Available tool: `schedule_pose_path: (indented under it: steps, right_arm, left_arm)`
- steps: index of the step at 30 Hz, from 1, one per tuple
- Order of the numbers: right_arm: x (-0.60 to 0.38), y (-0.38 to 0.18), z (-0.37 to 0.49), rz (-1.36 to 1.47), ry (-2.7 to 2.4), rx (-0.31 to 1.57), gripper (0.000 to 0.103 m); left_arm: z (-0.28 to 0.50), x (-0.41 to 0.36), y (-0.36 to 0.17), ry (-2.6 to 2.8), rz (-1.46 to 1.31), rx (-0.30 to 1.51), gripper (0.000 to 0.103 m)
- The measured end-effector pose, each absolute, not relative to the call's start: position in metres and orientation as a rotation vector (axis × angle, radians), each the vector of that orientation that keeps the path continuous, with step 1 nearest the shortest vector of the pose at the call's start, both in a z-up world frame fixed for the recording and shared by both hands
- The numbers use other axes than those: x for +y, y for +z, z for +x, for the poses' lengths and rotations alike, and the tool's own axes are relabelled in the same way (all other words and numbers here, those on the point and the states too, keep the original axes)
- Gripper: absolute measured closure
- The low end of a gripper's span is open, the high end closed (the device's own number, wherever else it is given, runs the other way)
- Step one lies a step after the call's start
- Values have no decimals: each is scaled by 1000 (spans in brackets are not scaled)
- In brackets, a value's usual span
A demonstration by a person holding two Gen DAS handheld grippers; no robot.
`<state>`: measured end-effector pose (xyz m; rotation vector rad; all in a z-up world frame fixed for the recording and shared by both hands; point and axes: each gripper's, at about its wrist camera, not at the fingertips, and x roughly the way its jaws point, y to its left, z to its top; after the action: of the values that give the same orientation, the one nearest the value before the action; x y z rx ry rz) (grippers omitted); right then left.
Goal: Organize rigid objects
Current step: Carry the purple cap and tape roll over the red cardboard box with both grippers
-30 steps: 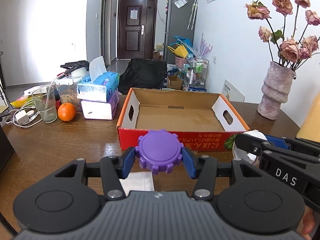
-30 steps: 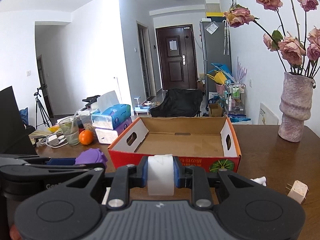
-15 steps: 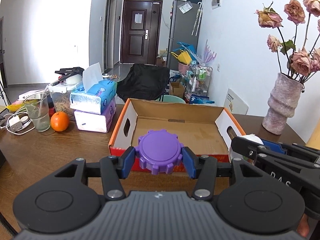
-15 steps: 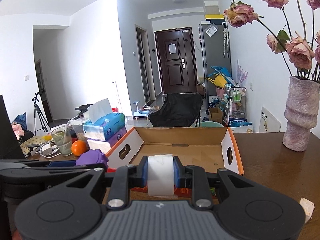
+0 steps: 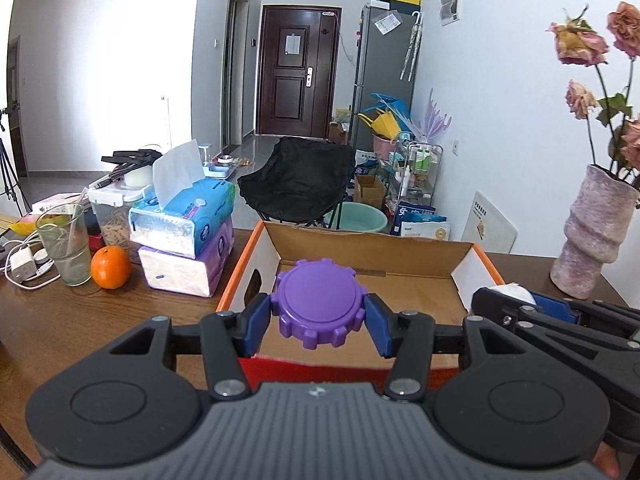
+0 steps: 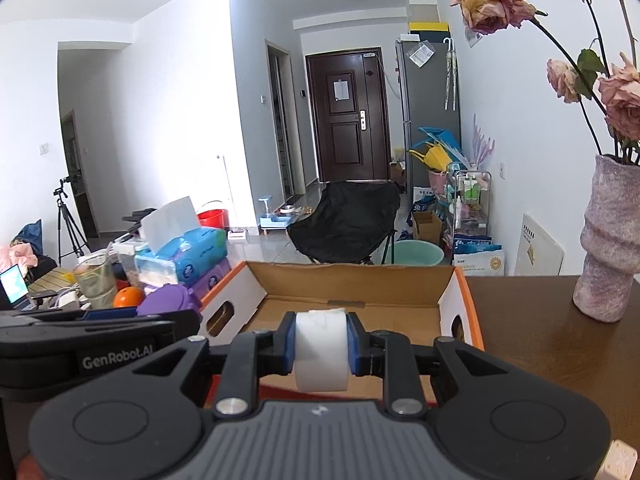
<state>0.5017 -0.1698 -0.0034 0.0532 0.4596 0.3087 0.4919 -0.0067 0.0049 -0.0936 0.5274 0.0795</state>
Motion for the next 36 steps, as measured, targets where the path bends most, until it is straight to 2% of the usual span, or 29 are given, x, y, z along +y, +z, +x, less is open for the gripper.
schedule_pose_path:
  steps: [21,36]
  right_arm:
    - [-173,-32,581,37,272,498,79]
    - [-172,-68,609,52,237,547,79]
  left_arm:
    - [577,-8,-21,146,-62,580,50]
    - [603,-5,-50,130,-47,628,50]
